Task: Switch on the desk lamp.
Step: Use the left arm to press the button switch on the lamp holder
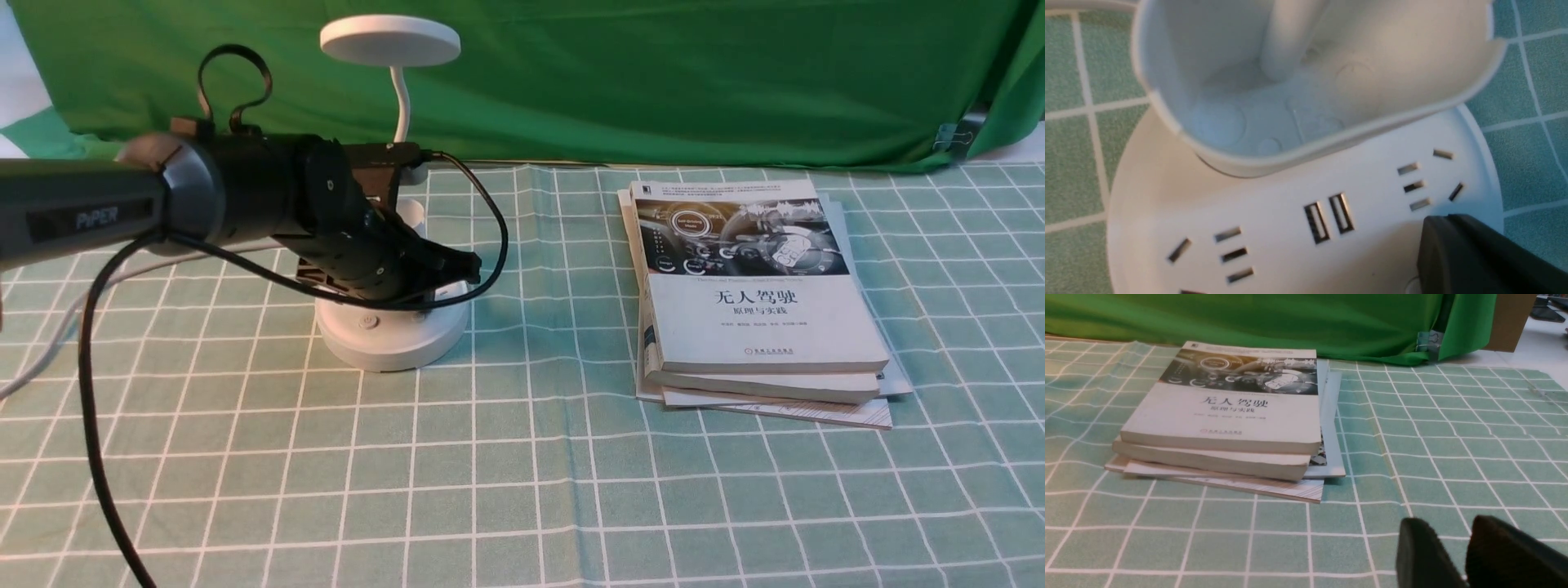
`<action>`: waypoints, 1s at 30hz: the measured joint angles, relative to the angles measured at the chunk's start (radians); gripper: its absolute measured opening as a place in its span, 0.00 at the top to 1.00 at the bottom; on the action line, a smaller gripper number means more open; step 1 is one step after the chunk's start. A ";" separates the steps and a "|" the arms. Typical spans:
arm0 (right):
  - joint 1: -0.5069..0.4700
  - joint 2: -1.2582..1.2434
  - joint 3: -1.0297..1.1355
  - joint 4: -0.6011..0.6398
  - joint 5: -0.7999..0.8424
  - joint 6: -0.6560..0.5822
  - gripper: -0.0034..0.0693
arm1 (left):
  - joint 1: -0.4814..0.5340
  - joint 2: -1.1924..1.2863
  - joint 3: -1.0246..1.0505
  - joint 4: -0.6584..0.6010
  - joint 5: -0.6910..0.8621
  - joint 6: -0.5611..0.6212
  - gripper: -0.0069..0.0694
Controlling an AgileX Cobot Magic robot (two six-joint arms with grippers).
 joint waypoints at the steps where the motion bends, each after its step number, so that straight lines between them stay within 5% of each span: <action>1: 0.000 0.000 0.000 0.000 0.000 0.000 0.62 | 0.000 0.000 -0.001 0.000 0.000 0.000 0.91; 30: 0.000 0.000 0.000 0.000 0.001 0.000 0.62 | 0.000 -0.020 -0.020 0.028 0.109 0.000 0.91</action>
